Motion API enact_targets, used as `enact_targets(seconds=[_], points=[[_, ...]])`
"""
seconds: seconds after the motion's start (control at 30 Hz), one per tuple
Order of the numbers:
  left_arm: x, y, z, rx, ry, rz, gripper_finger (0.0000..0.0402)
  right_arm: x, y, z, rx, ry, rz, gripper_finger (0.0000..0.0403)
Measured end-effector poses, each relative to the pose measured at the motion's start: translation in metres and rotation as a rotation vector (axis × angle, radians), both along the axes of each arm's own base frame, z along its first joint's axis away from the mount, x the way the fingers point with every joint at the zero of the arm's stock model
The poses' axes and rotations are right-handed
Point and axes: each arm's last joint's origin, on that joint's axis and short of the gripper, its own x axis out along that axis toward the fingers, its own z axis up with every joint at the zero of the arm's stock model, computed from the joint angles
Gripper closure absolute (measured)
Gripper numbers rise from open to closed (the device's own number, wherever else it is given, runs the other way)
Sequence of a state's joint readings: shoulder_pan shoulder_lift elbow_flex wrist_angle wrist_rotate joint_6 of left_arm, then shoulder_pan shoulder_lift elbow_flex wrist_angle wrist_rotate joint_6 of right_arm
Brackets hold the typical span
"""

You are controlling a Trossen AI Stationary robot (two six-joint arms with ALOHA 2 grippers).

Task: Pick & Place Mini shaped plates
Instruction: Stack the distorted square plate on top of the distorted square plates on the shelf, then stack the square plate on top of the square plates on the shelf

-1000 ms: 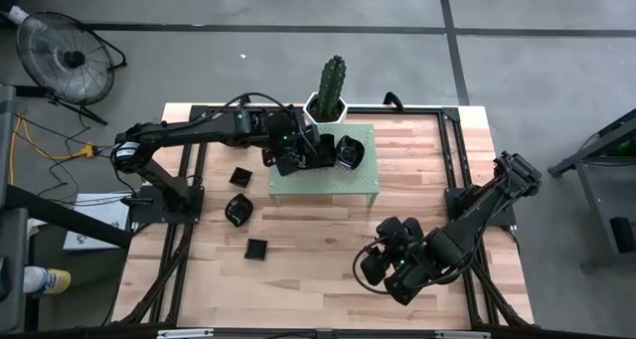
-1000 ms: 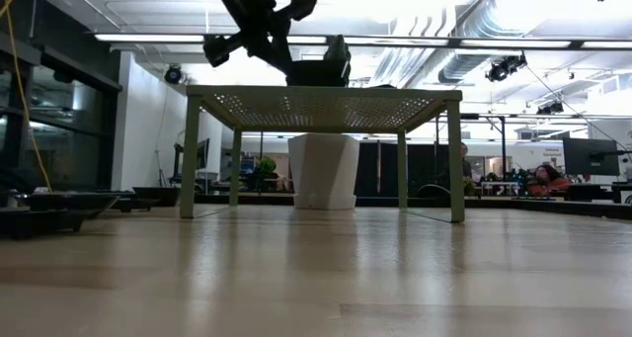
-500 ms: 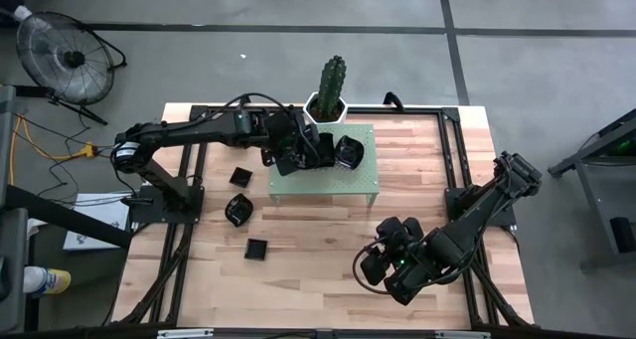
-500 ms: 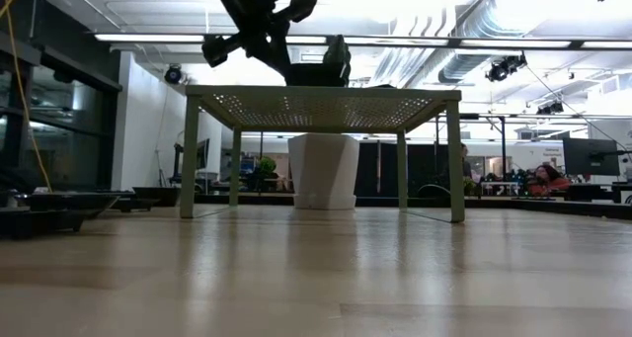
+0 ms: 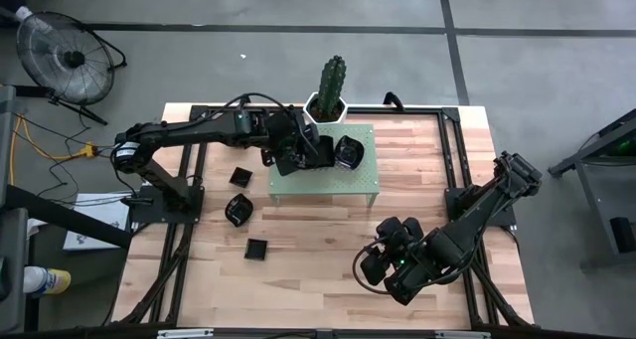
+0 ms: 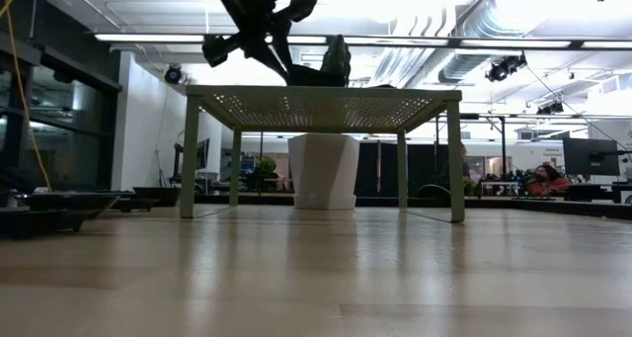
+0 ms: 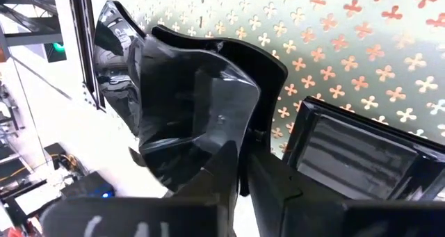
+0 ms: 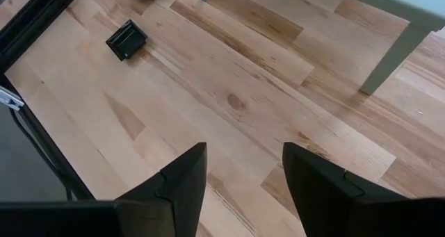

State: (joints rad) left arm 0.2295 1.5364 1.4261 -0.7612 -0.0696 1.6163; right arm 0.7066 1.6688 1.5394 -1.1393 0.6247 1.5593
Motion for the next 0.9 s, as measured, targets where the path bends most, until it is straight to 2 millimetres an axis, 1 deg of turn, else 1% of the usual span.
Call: enact_targets(seconds=[0.57,0.77,0.9], points=[[-0.0002,0.0005,0.0,0.016,0.004,0.016,0.0312,0.0001,-0.0001,0.0,0.0,0.0,0.0,0.0219],[-0.0013,0.0033,0.0002,0.092,0.024,0.082,0.0304,-0.0001,0.0003,-0.0001,0.004,0.002,0.002,0.0219],[-0.0028,0.0032,-0.0009,0.1,0.045,0.09,0.0304,-0.0001,0.0003,-0.0001,0.004,0.003,0.002,0.0219]])
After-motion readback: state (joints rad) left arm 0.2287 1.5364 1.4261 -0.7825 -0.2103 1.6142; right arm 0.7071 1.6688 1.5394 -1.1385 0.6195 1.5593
